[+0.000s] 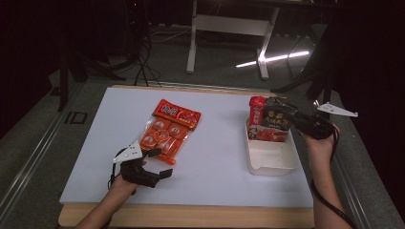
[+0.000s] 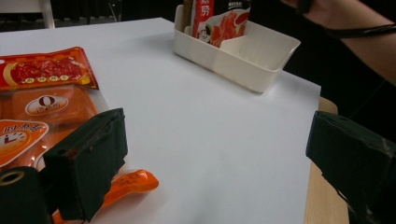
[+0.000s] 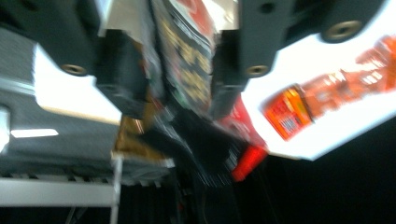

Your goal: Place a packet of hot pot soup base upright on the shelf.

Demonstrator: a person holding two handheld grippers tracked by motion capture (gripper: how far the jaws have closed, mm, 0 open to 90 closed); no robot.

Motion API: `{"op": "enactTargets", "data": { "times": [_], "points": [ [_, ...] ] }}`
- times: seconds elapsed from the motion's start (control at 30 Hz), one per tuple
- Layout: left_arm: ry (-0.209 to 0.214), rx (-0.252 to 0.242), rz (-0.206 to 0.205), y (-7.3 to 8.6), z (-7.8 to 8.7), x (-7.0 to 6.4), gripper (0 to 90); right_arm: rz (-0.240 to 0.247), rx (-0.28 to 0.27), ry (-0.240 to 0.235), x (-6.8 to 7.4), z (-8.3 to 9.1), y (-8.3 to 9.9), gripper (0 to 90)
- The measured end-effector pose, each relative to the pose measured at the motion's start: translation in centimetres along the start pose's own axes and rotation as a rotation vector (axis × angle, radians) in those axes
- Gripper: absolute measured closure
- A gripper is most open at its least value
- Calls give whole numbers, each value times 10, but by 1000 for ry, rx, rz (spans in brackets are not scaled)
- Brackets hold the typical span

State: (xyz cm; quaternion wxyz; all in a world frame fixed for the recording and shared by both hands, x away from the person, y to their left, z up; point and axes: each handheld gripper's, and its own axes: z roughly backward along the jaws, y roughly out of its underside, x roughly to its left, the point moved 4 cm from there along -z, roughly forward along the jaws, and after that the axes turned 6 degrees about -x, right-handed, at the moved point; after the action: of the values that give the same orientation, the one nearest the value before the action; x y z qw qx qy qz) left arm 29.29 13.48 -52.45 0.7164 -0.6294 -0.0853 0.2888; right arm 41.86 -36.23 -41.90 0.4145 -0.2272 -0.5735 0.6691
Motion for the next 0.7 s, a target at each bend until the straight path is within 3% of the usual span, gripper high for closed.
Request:
{"op": "enactTargets", "data": {
  "times": [0.07,0.23,0.4,0.6,0.7],
  "points": [
    [2,0,15,0,0,1,59,-23,-24,10,2,7,-6,510],
    [-14,-8,25,-2,2,3,59,21,-47,38,14,19,-18,414],
    [7,17,84,-1,3,4,60,68,-76,48,43,33,-31,303],
    [-13,64,91,-1,3,4,57,75,-85,13,68,36,-27,200],
    [-31,75,87,-2,4,5,58,78,-75,-29,84,34,-18,140]
  ]
}}
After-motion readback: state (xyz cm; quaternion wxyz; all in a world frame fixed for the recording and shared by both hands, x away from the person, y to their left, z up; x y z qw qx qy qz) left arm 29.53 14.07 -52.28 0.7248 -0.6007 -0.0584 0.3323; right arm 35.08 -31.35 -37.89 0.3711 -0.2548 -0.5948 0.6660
